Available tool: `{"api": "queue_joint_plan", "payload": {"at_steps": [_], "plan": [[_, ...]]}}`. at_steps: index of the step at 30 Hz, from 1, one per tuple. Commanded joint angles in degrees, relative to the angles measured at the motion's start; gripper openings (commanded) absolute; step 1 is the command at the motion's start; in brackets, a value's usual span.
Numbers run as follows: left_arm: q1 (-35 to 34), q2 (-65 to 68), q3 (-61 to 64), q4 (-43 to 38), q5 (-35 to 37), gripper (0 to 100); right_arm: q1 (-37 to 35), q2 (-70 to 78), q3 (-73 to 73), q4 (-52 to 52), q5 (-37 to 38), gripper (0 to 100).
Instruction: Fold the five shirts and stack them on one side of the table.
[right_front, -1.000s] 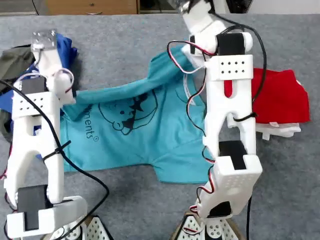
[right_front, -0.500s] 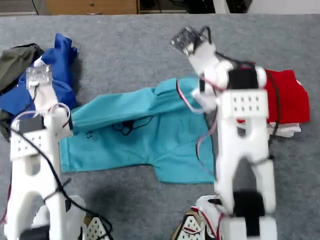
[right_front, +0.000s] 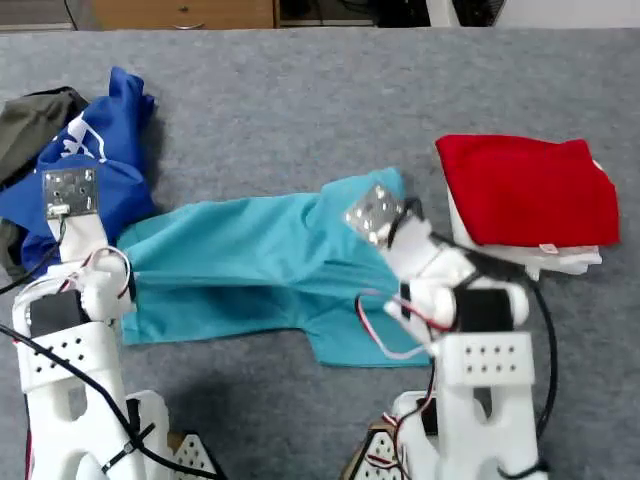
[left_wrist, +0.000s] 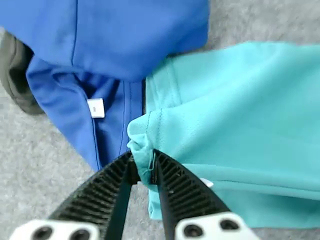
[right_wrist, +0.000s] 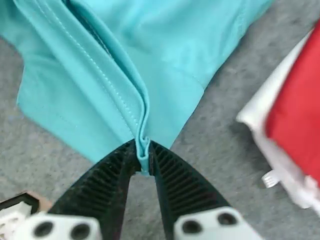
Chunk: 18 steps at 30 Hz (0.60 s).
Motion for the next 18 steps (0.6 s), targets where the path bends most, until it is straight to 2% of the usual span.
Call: {"api": "queue_joint_plan", "payload": {"at_steps": [1, 8, 18], "plan": [[-1.1, -1.2, 2.7, -1.3, -2.5, 2, 2.5, -5.6, 4.0, -0.7, 2.6, 0.2], [-1.1, -1.6, 12.4, -8.2, -5.9, 2, 10.1, -10.5, 10.0, -0.8, 12.9, 0.2], [-1.3, -1.6, 13.0, -7.6, -7.8, 2, 10.7, -15.7, 15.0, -0.6, 19.5, 0.2]]}}
